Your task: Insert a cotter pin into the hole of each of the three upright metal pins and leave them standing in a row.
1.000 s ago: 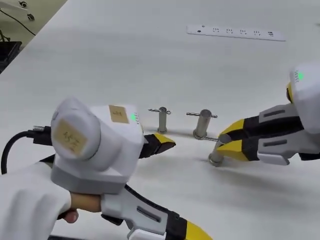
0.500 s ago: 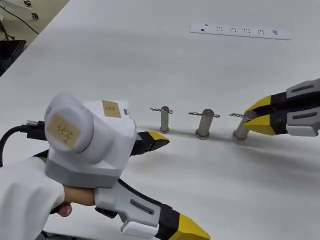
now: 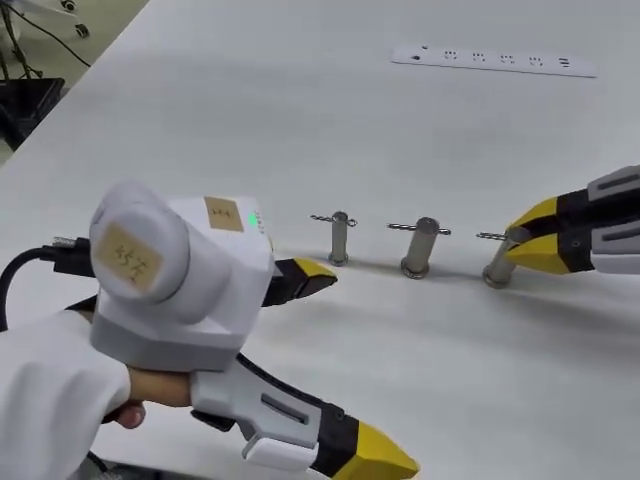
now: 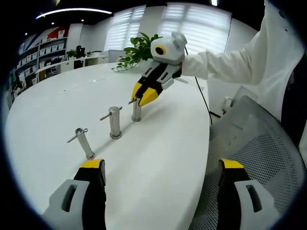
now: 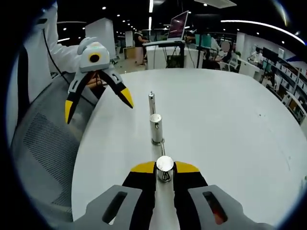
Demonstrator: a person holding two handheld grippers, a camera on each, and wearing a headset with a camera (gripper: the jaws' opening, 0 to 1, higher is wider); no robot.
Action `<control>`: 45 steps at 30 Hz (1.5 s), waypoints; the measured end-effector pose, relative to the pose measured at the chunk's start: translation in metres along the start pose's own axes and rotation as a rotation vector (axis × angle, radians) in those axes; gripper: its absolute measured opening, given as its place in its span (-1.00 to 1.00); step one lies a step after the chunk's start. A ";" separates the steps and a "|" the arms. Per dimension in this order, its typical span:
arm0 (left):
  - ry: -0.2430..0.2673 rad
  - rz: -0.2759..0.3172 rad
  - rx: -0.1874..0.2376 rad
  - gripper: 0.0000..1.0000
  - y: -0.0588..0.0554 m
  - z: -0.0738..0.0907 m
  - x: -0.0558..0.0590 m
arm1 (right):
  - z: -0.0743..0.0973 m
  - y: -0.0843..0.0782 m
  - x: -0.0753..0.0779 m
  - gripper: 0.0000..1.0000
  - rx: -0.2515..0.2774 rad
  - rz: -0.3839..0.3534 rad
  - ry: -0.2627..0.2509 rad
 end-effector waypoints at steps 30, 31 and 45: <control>0.187 0.134 0.111 0.94 0.007 0.056 -0.034 | 0.043 0.010 -0.031 0.08 0.163 -0.273 -0.092; 0.192 0.146 0.119 0.94 0.006 0.058 -0.036 | 0.046 0.010 -0.034 0.08 0.176 -0.279 -0.097; 0.296 0.307 0.184 0.91 -0.018 0.088 -0.057 | 0.064 0.007 -0.053 0.42 0.187 -0.366 -0.144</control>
Point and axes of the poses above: the centre of the closed fingertips' face, and the gripper's own axes: z roughly backward along the fingers, x roughly to its right, y roughly out of its top, the point moved 1 cm from there along z, roughly backward along the fingers, and after that the axes turned 15 degrees about -x, right-handed, at the moved point
